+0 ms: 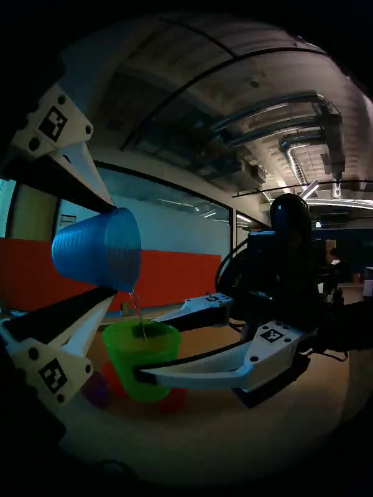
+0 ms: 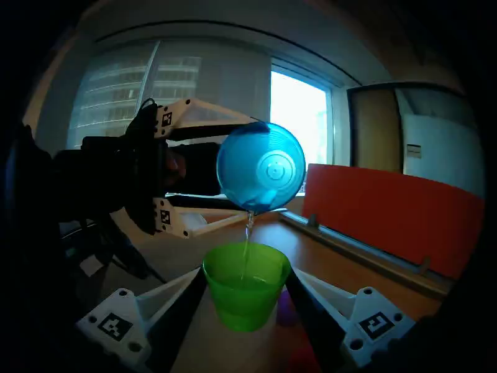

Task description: Pour water

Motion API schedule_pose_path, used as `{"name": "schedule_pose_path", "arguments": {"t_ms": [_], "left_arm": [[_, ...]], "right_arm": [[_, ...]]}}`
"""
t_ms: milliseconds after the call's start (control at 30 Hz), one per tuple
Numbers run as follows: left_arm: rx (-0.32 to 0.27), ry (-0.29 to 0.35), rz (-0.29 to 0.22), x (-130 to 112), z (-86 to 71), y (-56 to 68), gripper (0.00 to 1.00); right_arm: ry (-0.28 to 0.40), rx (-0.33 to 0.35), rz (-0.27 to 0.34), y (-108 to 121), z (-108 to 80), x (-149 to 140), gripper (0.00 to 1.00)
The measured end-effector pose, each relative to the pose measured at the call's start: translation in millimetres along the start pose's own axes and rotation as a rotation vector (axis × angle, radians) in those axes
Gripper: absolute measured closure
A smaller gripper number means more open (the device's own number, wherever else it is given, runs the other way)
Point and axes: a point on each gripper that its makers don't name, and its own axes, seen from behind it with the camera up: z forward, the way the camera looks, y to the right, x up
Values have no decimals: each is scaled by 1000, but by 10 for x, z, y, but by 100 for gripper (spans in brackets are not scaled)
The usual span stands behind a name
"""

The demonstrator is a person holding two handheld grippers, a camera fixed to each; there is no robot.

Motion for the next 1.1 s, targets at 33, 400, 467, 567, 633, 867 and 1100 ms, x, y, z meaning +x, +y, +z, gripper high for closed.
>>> {"name": "schedule_pose_path", "arguments": {"t_ms": [33,400,467,567,633,867,1100], "left_arm": [[2,0,1,4,1,1,16],[7,1,5,18,-13,19,16],[8,0,5,18,-14,18,16],[9,0,11,16,-16,18,16],[10,0,15,12,-16,15,16],[14,-3,17,-10,-3,-21,16],[14,-2,7,-9,6,-31,16]], "right_arm": [[1,0,2,1,-1,0,9],[10,1,17,-10,10,5,9],[13,1,21,-6,12,5,9],[15,0,24,-1,16,-1,9],[15,-1,25,0,18,-1,9],[17,-4,26,12,17,8,9],[16,-5,25,6,20,12,9]]}}
